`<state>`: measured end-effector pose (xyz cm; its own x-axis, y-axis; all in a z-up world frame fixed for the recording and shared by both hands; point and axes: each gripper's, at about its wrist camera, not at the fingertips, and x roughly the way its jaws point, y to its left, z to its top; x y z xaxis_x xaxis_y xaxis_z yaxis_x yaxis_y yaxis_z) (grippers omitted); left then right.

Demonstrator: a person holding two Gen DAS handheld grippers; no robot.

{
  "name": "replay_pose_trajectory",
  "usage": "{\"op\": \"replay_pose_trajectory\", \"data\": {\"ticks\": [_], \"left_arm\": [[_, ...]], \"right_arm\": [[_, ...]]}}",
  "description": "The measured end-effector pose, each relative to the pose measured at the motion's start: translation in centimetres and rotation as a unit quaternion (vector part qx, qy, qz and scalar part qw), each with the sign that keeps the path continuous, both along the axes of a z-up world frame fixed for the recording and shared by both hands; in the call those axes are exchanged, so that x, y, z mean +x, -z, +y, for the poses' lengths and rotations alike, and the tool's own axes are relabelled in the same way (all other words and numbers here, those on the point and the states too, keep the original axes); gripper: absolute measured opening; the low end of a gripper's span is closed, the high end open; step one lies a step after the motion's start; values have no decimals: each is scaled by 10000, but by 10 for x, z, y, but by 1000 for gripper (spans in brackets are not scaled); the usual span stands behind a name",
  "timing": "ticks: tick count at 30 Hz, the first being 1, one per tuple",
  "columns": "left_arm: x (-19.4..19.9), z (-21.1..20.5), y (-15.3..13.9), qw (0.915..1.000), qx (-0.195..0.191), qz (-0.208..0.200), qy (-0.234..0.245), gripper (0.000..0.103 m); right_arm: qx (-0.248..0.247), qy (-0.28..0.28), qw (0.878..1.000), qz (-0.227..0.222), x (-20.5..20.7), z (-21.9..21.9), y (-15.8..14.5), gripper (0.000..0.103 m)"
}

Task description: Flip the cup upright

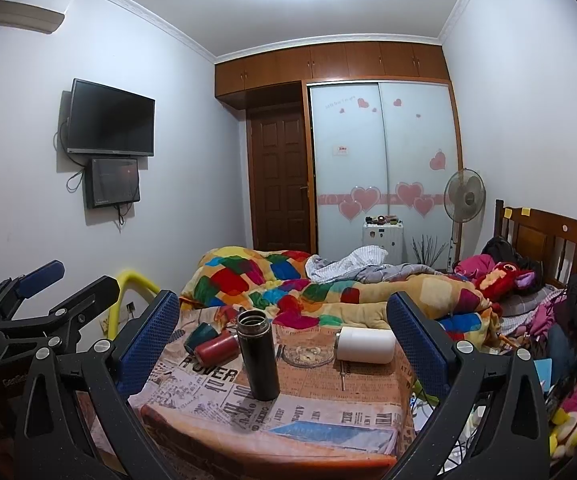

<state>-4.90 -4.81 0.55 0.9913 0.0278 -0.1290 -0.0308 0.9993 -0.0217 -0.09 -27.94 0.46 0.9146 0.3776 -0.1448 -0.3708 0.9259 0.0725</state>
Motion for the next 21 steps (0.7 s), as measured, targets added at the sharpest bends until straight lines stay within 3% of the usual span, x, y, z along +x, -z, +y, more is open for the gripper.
{"op": "replay_pose_trajectory", "data": {"ticks": [21], "left_arm": [[5,-1,6,10000,-17,13,22,103]], "right_arm": [[-15,-2,10000,20,0,2,0,103]]}}
